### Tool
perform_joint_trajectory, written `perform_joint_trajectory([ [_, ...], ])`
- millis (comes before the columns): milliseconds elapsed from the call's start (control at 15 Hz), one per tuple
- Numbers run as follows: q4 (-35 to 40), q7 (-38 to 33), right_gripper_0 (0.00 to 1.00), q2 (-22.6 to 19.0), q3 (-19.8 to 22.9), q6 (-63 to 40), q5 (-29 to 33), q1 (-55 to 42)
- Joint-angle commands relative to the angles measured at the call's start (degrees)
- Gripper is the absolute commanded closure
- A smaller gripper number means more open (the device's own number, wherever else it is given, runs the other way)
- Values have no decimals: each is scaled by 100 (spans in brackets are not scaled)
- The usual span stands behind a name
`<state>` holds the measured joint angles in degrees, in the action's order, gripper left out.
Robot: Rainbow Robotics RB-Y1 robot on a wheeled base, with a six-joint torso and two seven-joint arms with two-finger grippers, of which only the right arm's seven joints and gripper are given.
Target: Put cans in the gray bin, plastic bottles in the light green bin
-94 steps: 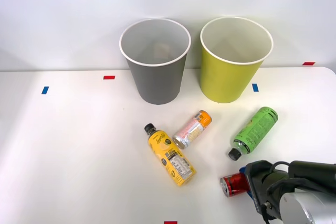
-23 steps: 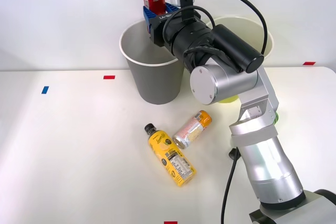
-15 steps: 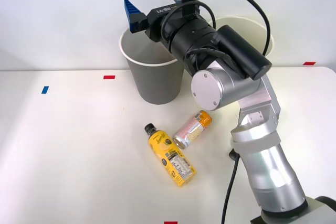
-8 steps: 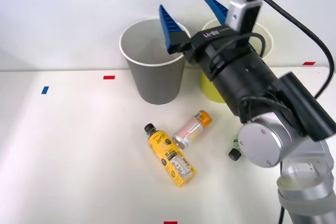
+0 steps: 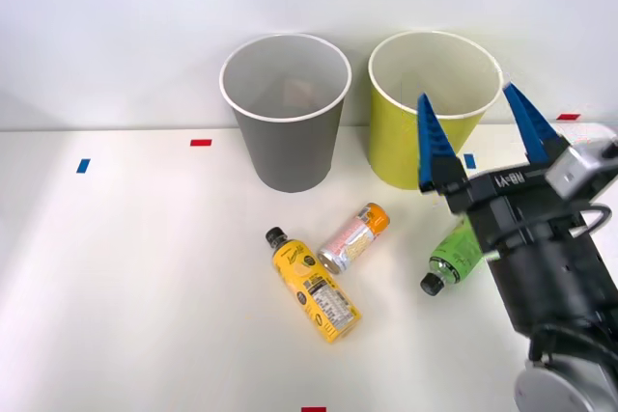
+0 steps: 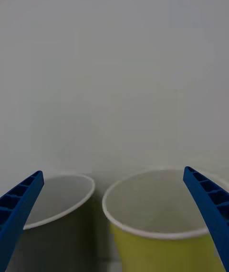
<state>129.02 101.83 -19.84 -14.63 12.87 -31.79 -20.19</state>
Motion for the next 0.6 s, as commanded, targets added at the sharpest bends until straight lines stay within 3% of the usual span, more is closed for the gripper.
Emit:
perform_joint_trajectory([
  [67,9,-14,0,-64,39,893,-47,-1110],
  [600,9,-32,0,507,294,1104,138,-2534],
])
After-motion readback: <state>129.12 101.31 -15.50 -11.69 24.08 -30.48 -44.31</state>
